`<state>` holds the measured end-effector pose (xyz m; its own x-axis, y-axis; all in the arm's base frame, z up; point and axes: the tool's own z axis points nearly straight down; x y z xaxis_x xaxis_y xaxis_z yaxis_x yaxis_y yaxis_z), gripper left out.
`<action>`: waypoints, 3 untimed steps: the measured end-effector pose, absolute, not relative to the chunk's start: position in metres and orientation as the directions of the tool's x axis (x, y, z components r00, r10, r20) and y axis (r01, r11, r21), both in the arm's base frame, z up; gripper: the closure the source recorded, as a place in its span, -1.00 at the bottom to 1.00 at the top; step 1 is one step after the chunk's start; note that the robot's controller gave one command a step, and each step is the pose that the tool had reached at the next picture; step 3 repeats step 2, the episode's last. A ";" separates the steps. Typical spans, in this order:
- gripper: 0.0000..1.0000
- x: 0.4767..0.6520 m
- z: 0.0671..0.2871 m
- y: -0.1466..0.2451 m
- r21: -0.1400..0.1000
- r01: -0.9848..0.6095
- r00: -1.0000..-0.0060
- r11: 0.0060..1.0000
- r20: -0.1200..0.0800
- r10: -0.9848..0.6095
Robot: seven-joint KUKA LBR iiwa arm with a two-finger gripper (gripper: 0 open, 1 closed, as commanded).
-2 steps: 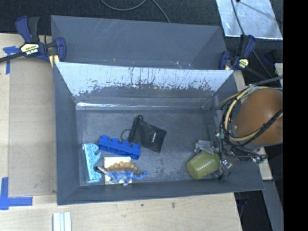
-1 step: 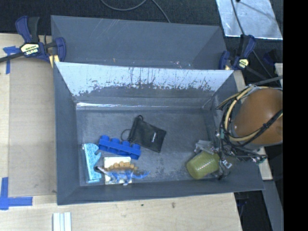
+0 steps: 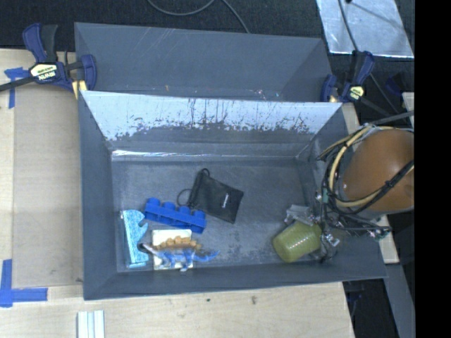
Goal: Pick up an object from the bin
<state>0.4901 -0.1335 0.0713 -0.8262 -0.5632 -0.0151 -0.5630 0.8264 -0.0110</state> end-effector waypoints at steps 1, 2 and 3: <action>-1.00 0.490 0.071 -0.133 -0.010 -0.563 -0.826 0.826 -0.015 -0.563; 1.00 0.490 0.071 -0.133 -0.009 -0.564 -0.826 0.826 -0.015 -0.564; 1.00 0.490 0.071 -0.133 -0.009 -0.564 -0.826 0.826 -0.015 -0.564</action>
Offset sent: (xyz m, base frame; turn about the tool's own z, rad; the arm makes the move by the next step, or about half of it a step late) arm 0.0000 0.0000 0.0000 0.0000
